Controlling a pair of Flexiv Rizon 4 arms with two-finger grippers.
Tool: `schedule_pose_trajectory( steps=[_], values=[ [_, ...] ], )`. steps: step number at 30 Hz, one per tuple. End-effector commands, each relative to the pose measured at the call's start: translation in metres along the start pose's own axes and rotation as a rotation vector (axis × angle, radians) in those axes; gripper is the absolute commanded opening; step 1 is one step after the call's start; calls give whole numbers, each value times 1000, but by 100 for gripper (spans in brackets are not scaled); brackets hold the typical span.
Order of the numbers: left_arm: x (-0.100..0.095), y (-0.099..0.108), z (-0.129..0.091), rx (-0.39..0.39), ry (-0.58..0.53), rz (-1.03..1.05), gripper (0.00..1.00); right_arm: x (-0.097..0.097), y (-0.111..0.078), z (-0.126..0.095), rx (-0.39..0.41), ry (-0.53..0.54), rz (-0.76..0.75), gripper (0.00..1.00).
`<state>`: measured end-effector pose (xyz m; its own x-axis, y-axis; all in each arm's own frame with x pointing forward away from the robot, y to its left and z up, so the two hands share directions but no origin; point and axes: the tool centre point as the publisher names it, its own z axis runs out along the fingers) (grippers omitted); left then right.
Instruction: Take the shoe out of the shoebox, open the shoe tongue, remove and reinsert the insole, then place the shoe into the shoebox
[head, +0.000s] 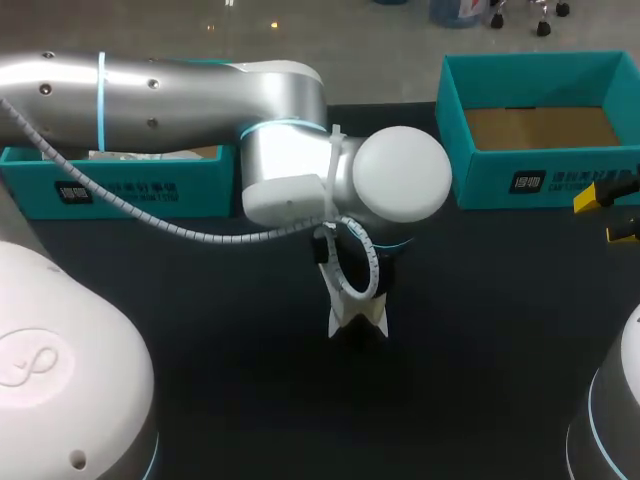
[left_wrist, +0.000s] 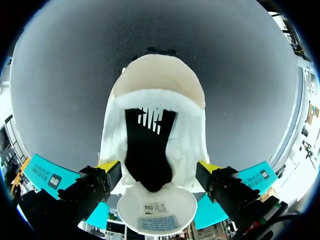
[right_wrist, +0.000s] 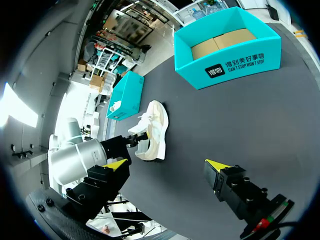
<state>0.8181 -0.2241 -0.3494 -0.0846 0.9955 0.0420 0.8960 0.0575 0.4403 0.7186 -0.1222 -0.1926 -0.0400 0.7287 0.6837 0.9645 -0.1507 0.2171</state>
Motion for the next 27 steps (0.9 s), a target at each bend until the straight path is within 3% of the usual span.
schedule_pose_trajectory(
  steps=[1, 27],
  values=[
    [7, 4, -4, -2, -13, -1, 100, 0, 0, 1, 0, -3, 1, 100],
    [8, 14, -16, 4, -33, -10, 100, 0, 0, 1, 0, -3, 1, 100]
  ],
)
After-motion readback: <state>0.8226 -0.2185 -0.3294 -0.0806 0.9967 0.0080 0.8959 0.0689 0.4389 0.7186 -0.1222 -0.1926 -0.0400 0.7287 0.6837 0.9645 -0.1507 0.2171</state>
